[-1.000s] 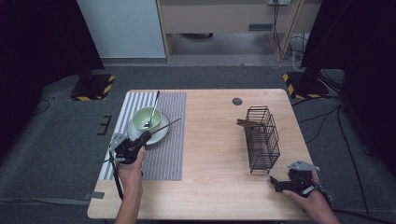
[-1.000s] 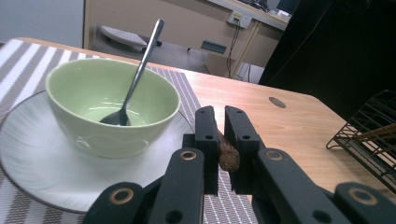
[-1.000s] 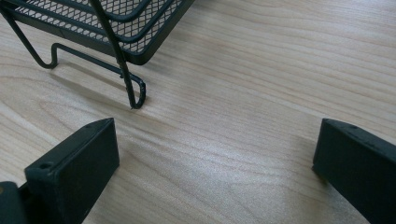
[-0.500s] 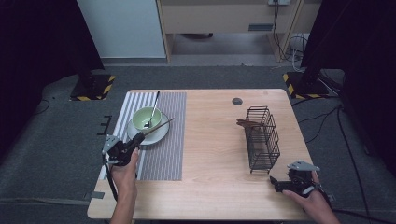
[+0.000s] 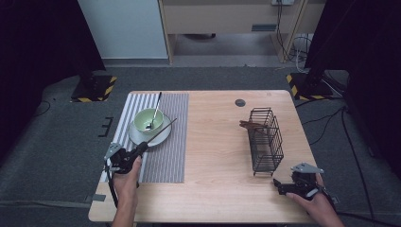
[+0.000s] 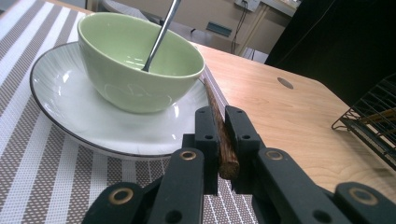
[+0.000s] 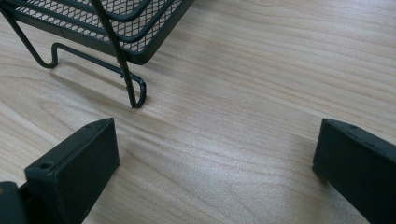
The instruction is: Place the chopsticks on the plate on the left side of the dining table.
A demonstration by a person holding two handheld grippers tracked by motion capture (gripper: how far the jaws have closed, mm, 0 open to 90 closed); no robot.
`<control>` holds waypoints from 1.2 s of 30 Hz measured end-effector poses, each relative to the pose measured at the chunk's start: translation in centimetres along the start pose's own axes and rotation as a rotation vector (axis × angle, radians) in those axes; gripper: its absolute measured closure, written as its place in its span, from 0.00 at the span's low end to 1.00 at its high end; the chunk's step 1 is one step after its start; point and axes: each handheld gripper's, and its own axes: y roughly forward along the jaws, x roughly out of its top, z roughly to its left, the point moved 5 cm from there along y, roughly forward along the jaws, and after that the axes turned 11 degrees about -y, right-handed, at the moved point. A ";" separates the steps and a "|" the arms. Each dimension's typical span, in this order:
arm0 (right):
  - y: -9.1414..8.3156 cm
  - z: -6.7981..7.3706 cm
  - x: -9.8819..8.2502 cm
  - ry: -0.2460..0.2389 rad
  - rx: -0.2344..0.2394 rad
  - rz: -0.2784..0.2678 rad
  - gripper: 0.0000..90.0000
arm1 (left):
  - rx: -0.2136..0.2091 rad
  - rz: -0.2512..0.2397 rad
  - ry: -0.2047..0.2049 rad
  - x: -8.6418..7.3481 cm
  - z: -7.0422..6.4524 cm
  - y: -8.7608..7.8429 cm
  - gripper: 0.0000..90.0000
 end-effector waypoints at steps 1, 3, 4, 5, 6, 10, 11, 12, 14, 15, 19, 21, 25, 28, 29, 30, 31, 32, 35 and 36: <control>0.0 0.0 0.0 0.000 0.000 0.000 0.00 | -0.001 -0.001 -0.004 0.0 0.0 0.0 0.93; 0.0 0.0 0.0 0.000 0.001 -0.001 0.00 | -0.005 0.005 -0.004 -0.1 0.1 0.0 0.93; 0.0 0.0 0.0 0.000 0.001 0.000 0.00 | -0.006 0.007 -0.008 -0.1 0.2 0.0 0.93; 0.0 0.0 0.0 0.000 0.001 0.000 0.00 | -0.007 0.011 -0.010 -0.2 0.3 0.1 0.93; 0.0 0.0 0.0 0.000 0.001 0.000 0.00 | -0.006 0.014 -0.013 -0.2 0.3 0.1 0.93; 0.0 0.0 0.0 0.000 0.001 -0.001 0.00 | -0.008 0.029 -0.018 -0.5 0.6 0.2 0.93; 0.0 0.0 0.0 0.000 0.001 0.000 0.00 | -0.008 0.036 -0.017 -0.5 0.7 0.2 0.93; 0.0 0.0 0.0 0.000 0.001 0.000 0.00 | -0.008 0.044 -0.017 -0.6 0.8 0.3 0.93; 0.0 0.0 0.0 0.000 0.001 0.000 0.00 | -0.012 0.080 -0.024 -1.0 1.1 0.5 0.93; 0.0 0.0 0.0 0.000 0.000 0.000 0.00 | -0.009 0.085 -0.024 -1.1 1.3 0.5 0.93; 0.0 0.0 0.0 0.000 0.001 0.000 0.00 | -0.015 0.090 -0.039 -1.1 1.6 0.4 0.93; 0.0 0.0 0.0 0.000 0.002 0.000 0.00 | -0.019 0.104 -0.043 -1.2 1.7 0.5 0.93; 0.0 0.0 0.0 0.000 0.001 0.000 0.00 | -0.022 0.119 -0.052 -1.3 2.0 0.6 0.93; 0.0 0.0 0.0 0.000 0.001 -0.001 0.00 | -0.026 0.126 -0.053 -1.4 2.0 0.7 0.93; 0.0 0.0 0.0 0.000 0.001 0.000 0.00 | -0.024 0.131 -0.052 -1.5 2.0 0.7 0.93; 0.0 0.0 0.0 0.000 0.001 -0.001 0.00 | -0.026 0.136 -0.052 -1.5 2.0 0.8 0.93; 0.0 0.0 0.0 0.000 0.001 -0.001 0.00 | -0.028 0.142 -0.056 -1.6 2.1 0.8 0.93; 0.0 0.0 0.0 0.000 0.001 0.000 0.00 | -0.029 0.148 -0.055 -1.6 2.1 0.9 0.93; 0.0 0.0 0.0 0.000 0.001 0.000 0.00 | -0.038 0.163 -0.071 -1.8 2.3 1.0 0.93; 0.0 0.0 0.0 0.000 0.001 -0.001 0.00 | -0.040 0.167 -0.073 -1.9 2.3 1.1 0.93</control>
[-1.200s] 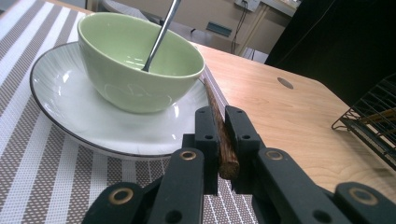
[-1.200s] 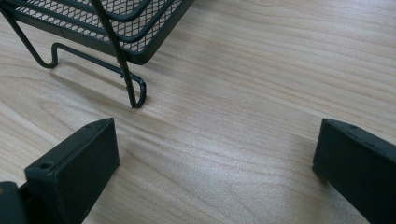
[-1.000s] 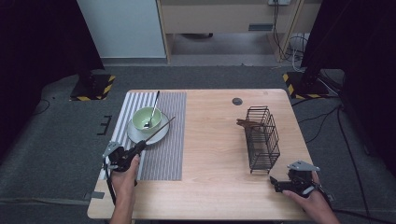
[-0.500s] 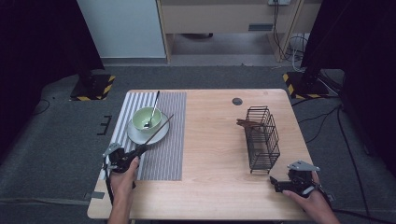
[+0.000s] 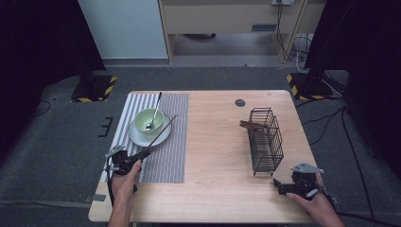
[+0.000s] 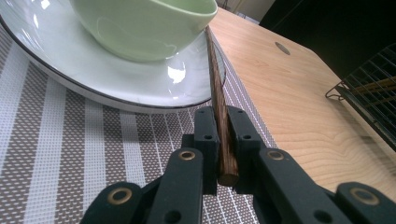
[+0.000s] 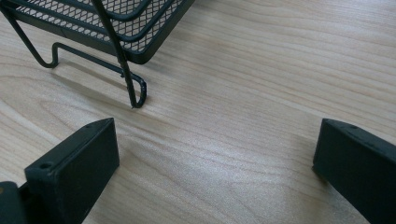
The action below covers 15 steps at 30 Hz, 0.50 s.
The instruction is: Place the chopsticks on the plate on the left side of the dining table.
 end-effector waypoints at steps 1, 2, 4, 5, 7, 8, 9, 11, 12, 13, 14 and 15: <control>0.0 0.0 0.0 0.000 0.000 0.000 0.00 | -0.001 0.005 -0.002 0.0 0.1 0.0 0.93; 0.0 0.0 0.0 0.000 0.000 0.000 0.00 | 0.001 0.009 -0.003 -0.1 0.2 0.1 0.93; 0.0 0.0 0.0 0.000 0.000 0.000 0.00 | -0.001 0.010 -0.008 -0.1 0.2 0.1 0.93; 0.0 0.0 0.0 0.000 0.000 0.000 0.00 | 0.000 0.011 -0.008 -0.1 0.3 0.1 0.93; 0.0 0.0 0.0 0.000 0.000 0.000 0.00 | 0.001 0.012 -0.006 -0.1 0.3 0.1 0.93; 0.0 0.0 0.0 0.000 0.000 0.000 0.00 | 0.002 0.013 -0.006 -0.1 0.3 0.1 0.93; 0.0 0.0 0.0 0.000 0.000 0.000 0.00 | 0.002 0.014 -0.006 -0.1 0.3 0.2 0.93; 0.0 0.0 0.0 0.000 0.000 0.000 0.00 | 0.005 0.018 -0.007 -0.2 0.3 0.2 0.93; 0.0 0.0 0.0 0.000 0.000 0.000 0.00 | 0.005 0.020 -0.007 -0.2 0.4 0.3 0.93; 0.0 0.0 0.0 0.000 0.000 0.000 0.00 | 0.005 0.022 -0.008 -0.2 0.4 0.3 0.93; 0.0 0.0 0.0 0.000 0.000 0.000 0.00 | 0.006 0.024 -0.009 -0.2 0.4 0.3 0.92; 0.0 0.0 0.0 0.000 0.000 0.000 0.00 | 0.005 0.026 -0.009 -0.2 0.4 0.3 0.92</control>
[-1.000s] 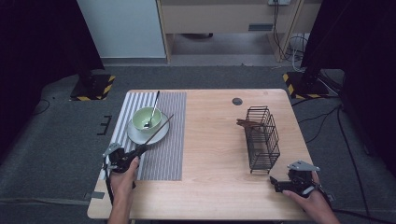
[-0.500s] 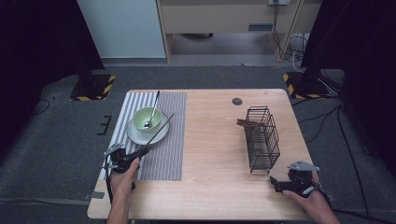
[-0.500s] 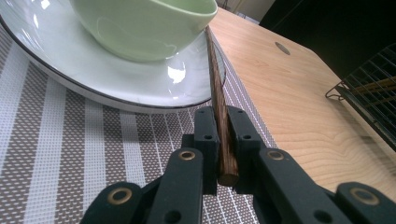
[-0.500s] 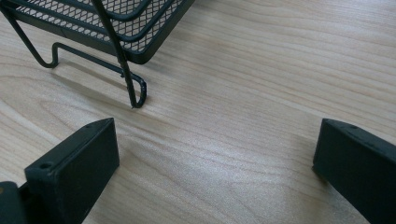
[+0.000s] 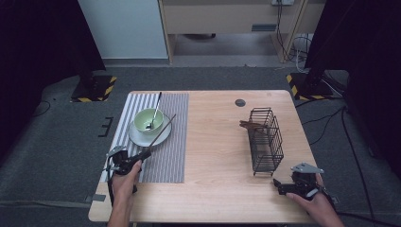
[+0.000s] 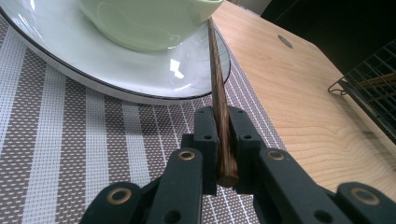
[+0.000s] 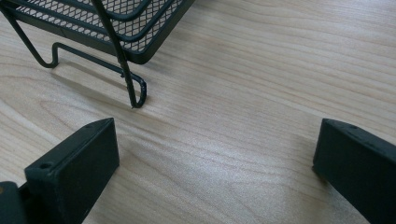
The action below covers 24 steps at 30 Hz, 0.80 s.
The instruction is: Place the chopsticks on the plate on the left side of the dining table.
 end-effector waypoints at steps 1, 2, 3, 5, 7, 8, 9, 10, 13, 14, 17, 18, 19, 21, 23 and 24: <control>0.0 0.0 0.0 0.000 0.000 0.000 0.00 | 0.001 0.005 0.003 0.0 0.0 0.0 0.92; 0.0 0.0 0.0 0.000 0.000 0.000 0.00 | 0.003 0.010 0.006 -0.1 0.0 0.1 0.93; 0.0 0.0 0.0 0.000 0.000 0.000 0.00 | 0.003 0.014 0.005 -0.1 0.0 0.1 0.92; 0.0 0.0 0.0 -0.005 0.002 0.001 0.00 | 0.002 0.018 0.002 -0.1 0.0 0.1 0.92; 0.0 0.0 0.0 -0.007 0.003 0.001 0.00 | 0.002 0.020 0.001 -0.1 0.1 0.1 0.92; 0.0 0.0 0.0 -0.008 0.004 0.001 0.00 | 0.002 0.020 0.001 -0.1 0.1 0.2 0.92; 0.0 0.0 0.0 -0.008 0.002 0.000 0.00 | 0.002 0.021 0.001 -0.1 0.1 0.2 0.92; 0.0 0.0 0.0 -0.008 0.004 0.000 0.00 | 0.002 0.022 0.002 -0.1 0.1 0.2 0.92; 0.0 0.0 0.0 -0.008 0.003 0.000 0.00 | 0.003 0.022 0.000 -0.1 0.1 0.2 0.92; 0.0 0.0 0.0 -0.009 0.003 0.001 0.00 | 0.004 0.022 -0.001 -0.1 0.1 0.2 0.92; 0.0 0.0 0.0 -0.008 0.005 0.001 0.00 | 0.006 0.021 -0.003 -0.1 0.2 0.1 0.92; 0.0 0.0 0.0 -0.009 0.005 0.001 0.00 | 0.008 0.022 -0.003 -0.1 0.2 0.1 0.92; 0.0 0.0 0.0 -0.008 0.005 0.001 0.00 | 0.011 0.020 -0.005 -0.1 0.2 0.1 0.92; 0.0 0.0 0.0 -0.008 0.005 0.001 0.00 | 0.015 0.018 -0.008 0.0 0.4 0.1 0.92; 0.0 0.0 0.0 -0.008 0.005 0.001 0.00 | 0.019 0.020 -0.008 0.0 0.5 0.1 0.92; 0.0 0.0 0.0 -0.009 0.005 0.001 0.00 | 0.021 0.022 -0.010 0.0 0.6 0.1 0.92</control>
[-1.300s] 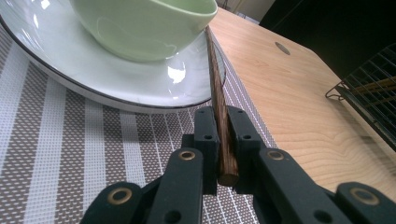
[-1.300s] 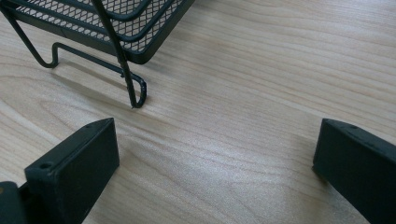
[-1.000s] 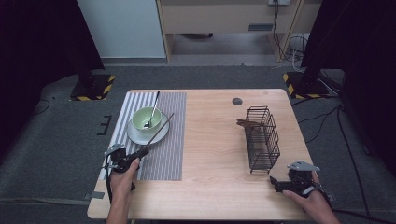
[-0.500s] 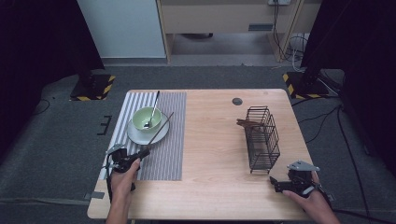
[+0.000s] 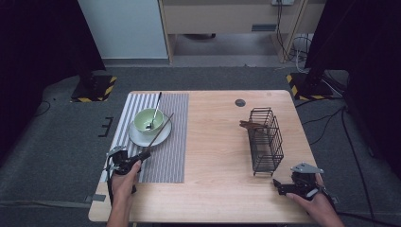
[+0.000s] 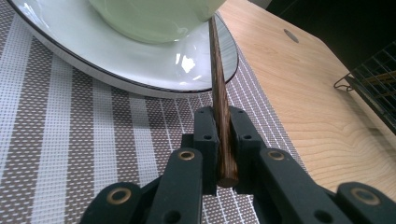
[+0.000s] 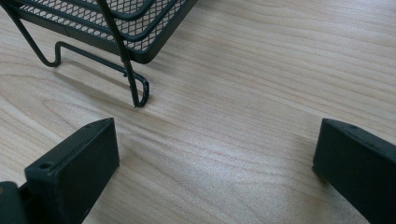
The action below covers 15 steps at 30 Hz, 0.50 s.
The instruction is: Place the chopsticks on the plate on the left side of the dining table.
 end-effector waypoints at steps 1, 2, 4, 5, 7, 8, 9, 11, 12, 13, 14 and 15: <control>0.0 0.0 0.0 0.000 0.000 0.001 0.00 | 0.001 0.002 -0.001 0.0 0.0 0.0 0.92; 0.0 0.0 0.0 0.000 0.000 0.000 0.00 | 0.003 0.006 0.001 0.0 0.1 0.0 0.92; 0.0 0.0 0.0 0.000 0.000 0.000 0.00 | 0.004 0.007 0.001 0.0 0.1 0.1 0.92; 0.0 0.0 0.0 0.000 0.000 0.000 0.00 | 0.003 0.008 0.001 0.0 0.1 0.1 0.92; 0.0 0.0 0.0 0.000 0.000 0.000 0.00 | 0.007 0.009 -0.002 0.0 0.2 0.2 0.92; 0.0 0.0 0.0 0.000 0.000 0.000 0.00 | 0.011 0.011 -0.004 -0.1 0.3 0.2 0.92; 0.0 0.0 0.0 -0.001 0.000 0.000 0.00 | 0.016 0.015 -0.005 -0.1 0.3 0.2 0.92; 0.0 0.0 0.0 -0.001 0.000 0.000 0.00 | 0.020 0.019 -0.002 -0.1 0.4 0.2 0.91; 0.0 0.0 0.0 0.000 0.000 0.000 0.00 | 0.022 0.019 -0.003 -0.1 0.4 0.2 0.91; 0.0 0.0 0.0 0.000 0.000 0.000 0.00 | 0.022 0.019 -0.003 -0.1 0.4 0.2 0.91; 0.0 0.0 0.0 0.000 0.000 0.000 0.00 | 0.023 0.019 -0.004 -0.1 0.5 0.2 0.91; 0.0 0.0 0.0 0.000 0.000 0.000 0.00 | 0.025 0.020 -0.005 -0.1 0.5 0.2 0.91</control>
